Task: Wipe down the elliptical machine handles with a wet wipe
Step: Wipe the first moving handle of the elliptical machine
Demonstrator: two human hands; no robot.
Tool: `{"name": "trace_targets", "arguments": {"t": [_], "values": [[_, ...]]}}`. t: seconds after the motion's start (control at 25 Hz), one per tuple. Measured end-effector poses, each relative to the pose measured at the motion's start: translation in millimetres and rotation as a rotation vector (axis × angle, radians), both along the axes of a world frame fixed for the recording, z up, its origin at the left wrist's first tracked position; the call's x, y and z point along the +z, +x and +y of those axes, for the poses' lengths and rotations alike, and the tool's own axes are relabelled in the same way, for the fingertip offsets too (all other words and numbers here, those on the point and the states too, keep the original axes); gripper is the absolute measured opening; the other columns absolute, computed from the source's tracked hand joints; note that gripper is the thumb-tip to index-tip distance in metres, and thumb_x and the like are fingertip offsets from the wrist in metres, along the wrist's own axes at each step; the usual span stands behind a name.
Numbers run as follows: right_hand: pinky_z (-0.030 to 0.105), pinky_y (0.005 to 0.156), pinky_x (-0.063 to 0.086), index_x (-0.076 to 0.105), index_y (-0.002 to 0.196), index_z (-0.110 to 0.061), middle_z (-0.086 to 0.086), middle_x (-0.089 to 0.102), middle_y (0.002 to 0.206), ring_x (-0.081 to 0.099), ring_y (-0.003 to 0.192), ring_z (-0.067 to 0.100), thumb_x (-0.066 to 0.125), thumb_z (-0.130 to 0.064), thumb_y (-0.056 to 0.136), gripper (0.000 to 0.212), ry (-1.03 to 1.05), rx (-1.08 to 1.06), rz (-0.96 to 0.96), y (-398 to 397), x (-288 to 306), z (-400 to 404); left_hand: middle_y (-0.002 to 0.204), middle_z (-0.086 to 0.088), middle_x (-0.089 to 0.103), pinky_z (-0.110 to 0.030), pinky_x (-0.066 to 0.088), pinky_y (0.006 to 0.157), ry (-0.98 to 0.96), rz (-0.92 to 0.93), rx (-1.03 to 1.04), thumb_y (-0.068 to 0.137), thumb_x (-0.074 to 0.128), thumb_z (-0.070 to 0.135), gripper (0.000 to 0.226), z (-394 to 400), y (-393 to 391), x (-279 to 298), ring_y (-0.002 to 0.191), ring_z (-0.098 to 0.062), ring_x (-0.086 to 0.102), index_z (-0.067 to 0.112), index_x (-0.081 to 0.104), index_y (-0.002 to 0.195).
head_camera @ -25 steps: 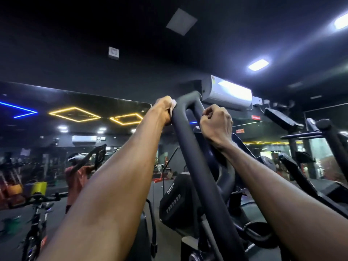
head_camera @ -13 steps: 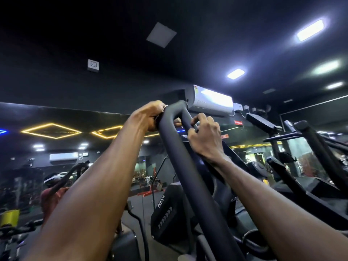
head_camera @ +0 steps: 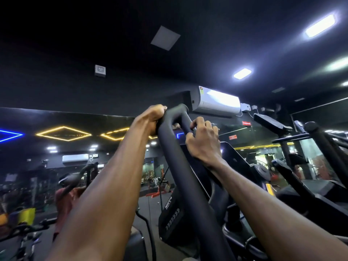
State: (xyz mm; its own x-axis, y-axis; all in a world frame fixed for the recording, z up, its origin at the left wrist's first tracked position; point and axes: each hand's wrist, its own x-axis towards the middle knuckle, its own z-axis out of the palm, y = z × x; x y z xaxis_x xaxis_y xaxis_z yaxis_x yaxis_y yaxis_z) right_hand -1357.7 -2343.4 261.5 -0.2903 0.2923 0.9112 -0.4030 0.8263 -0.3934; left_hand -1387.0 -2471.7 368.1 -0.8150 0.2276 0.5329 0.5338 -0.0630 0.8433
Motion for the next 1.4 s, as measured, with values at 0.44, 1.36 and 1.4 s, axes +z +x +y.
{"name": "trace_targets", "arguments": {"t": [0.44, 1.36, 1.4], "values": [[0.044, 0.090, 0.038, 0.049, 0.106, -0.018, 0.015, 0.054, 0.114, 0.045, 0.106, 0.036, 0.046, -0.013, 0.082, 0.025, -0.019, 0.029, -0.019, -0.1, 2.7, 0.5, 0.089, -0.024, 0.066, -0.055, 0.057, 0.084, -0.054, 0.073, 0.213, 0.090, 0.045, 0.008, 0.020, -2.4, 18.1, -6.4, 0.086, -0.037, 0.069, 0.004, 0.061, 0.080], [0.053, 0.092, 0.042, 0.039, 0.120, -0.012, 0.019, 0.037, 0.129, 0.048, 0.112, 0.045, 0.042, -0.015, 0.083, 0.037, 0.045, 0.040, -0.100, 16.9, -14.5, 0.8, 0.072, -0.022, 0.058, -0.039, 0.053, 0.055, 0.425, -0.068, 0.249, 0.098, 0.029, 0.040, 0.050, 11.8, 48.4, -119.3, 0.052, -0.029, 0.057, 0.003, 0.061, 0.102], [0.051, 0.087, 0.043, 0.039, 0.120, -0.012, 0.018, 0.037, 0.128, 0.051, 0.109, 0.044, 0.042, -0.014, 0.083, 0.037, 0.058, 0.048, -0.099, 17.8, -17.8, 0.3, 0.071, -0.021, 0.058, -0.038, 0.053, 0.054, 0.408, -0.086, 0.233, 0.098, 0.030, 0.041, 0.048, 13.3, 50.4, -130.5, 0.051, -0.029, 0.057, 0.004, 0.061, 0.101]]}}
